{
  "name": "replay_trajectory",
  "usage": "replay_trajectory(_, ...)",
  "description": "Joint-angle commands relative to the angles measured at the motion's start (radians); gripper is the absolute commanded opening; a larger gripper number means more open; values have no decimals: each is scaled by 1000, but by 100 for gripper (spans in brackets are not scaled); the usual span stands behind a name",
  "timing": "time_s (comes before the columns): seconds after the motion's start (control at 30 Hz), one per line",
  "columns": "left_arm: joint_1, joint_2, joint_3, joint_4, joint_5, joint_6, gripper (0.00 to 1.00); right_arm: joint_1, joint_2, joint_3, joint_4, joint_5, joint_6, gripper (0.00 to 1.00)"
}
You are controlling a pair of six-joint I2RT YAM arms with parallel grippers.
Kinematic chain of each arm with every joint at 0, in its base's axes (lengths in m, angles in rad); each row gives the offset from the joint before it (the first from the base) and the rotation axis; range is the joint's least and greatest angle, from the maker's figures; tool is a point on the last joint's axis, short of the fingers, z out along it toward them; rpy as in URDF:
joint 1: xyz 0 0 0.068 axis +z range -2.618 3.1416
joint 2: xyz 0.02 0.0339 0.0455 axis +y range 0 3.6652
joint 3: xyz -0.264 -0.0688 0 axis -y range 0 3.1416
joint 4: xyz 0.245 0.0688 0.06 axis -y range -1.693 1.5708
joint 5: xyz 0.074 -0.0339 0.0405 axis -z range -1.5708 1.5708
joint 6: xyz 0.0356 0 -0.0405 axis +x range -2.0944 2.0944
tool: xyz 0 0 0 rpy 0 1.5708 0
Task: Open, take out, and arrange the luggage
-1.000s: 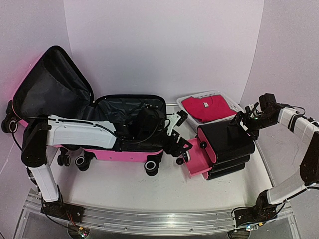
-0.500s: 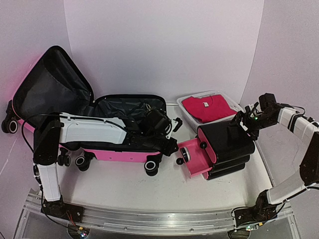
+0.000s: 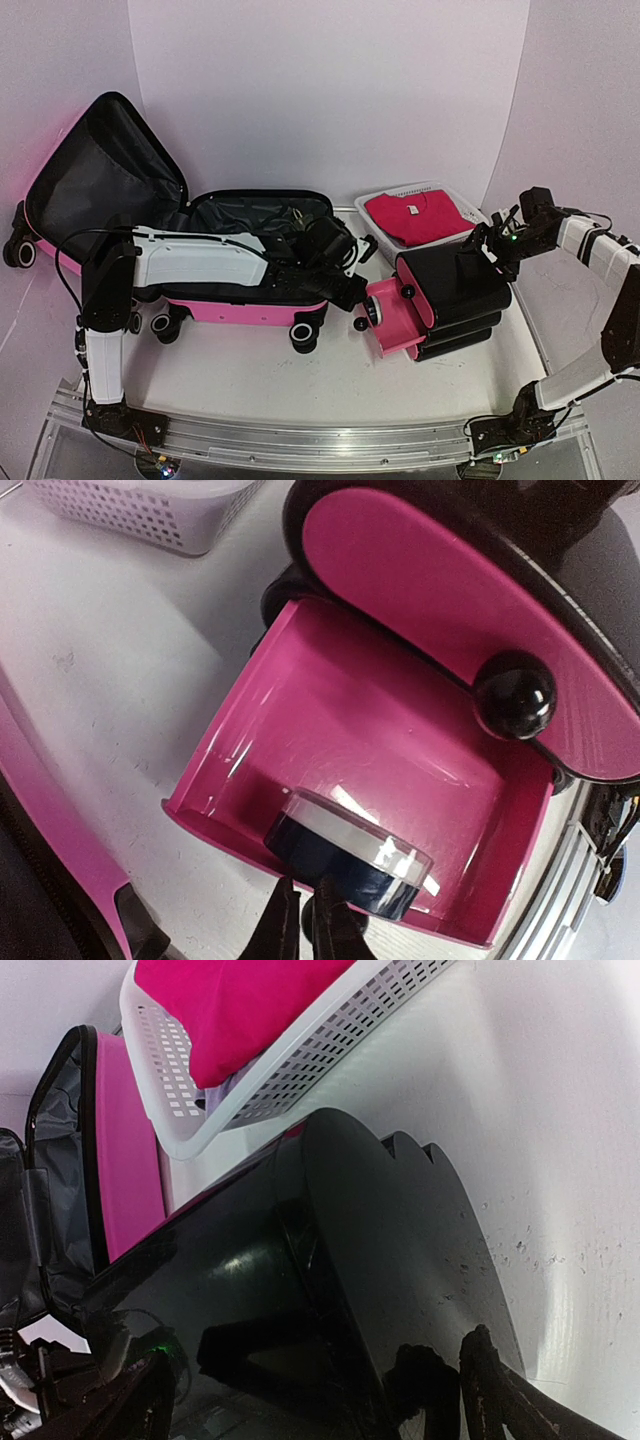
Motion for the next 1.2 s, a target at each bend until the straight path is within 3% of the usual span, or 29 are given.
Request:
replay_trajectory(0.0,-9,20,86,9,25,19,9,6,-22,16,22,-54,3,98)
replay_trajectory(0.13,-11,85,171,-1,112,-8,11,6,-22,12,22,-56,1,98)
replay_trajectory(0.3,-14,34,128,-27,1,14,14,6,-34,3,22,-48,0,98)
replay_trajectory(0.53,-14,-103,-33,-56,-167,-20,35,6,-18,4,26,-56,-2,98)
replay_trajectory(0.73,-15,-126,-93,-63,-152,-84,51,6,-18,8,25,-61,0,98)
replay_trajectory(0.97,-20,-118,-112,-64,-96,-95,23,5,-14,14,25,-62,1,98)
replay_trajectory(1.17,-24,-107,-84,-65,-61,-87,20,6,-11,21,25,-62,4,98)
